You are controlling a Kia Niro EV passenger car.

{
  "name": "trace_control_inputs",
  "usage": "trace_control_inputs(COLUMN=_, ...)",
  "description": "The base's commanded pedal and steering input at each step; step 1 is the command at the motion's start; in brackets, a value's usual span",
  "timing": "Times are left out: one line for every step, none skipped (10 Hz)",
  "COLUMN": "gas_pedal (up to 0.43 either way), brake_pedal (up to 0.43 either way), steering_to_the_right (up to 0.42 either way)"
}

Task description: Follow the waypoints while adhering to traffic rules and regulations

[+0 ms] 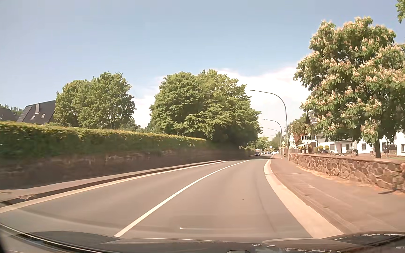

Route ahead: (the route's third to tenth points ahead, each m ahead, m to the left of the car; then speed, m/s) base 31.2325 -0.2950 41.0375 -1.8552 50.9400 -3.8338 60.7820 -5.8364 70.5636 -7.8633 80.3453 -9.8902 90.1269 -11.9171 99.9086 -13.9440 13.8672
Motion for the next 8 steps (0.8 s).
trace_control_inputs(gas_pedal=0.177, brake_pedal=0.000, steering_to_the_right=0.043)
trace_control_inputs(gas_pedal=0.189, brake_pedal=0.000, steering_to_the_right=0.043)
trace_control_inputs(gas_pedal=0.189, brake_pedal=0.000, steering_to_the_right=0.043)
trace_control_inputs(gas_pedal=0.189, brake_pedal=0.000, steering_to_the_right=0.042)
trace_control_inputs(gas_pedal=0.189, brake_pedal=0.000, steering_to_the_right=0.042)
trace_control_inputs(gas_pedal=0.189, brake_pedal=0.000, steering_to_the_right=0.041)
trace_control_inputs(gas_pedal=0.189, brake_pedal=0.000, steering_to_the_right=0.041)
trace_control_inputs(gas_pedal=0.177, brake_pedal=0.000, steering_to_the_right=0.040)
